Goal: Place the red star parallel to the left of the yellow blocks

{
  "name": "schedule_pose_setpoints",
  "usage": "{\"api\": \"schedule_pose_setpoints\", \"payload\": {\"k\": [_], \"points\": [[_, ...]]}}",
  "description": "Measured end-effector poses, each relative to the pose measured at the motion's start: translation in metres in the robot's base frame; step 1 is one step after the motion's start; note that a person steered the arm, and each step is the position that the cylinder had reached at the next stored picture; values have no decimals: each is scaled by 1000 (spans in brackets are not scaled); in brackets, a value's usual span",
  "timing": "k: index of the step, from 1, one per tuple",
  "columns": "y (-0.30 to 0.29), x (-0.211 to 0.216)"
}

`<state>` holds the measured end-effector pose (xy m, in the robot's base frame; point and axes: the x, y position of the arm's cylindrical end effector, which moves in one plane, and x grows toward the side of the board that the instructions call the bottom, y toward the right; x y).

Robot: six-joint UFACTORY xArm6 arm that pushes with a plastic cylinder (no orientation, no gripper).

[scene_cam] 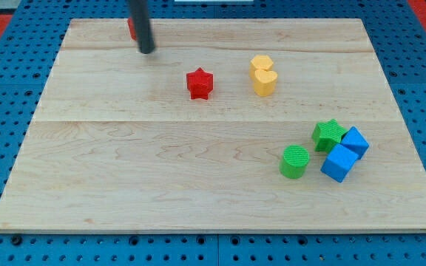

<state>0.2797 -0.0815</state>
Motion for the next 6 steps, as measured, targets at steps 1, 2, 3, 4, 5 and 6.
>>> {"api": "schedule_pose_setpoints", "payload": {"k": [1, 2, 3, 4, 5, 6], "points": [[45, 3], [52, 38], [82, 75], [104, 90], [55, 110], [-4, 120]]}}
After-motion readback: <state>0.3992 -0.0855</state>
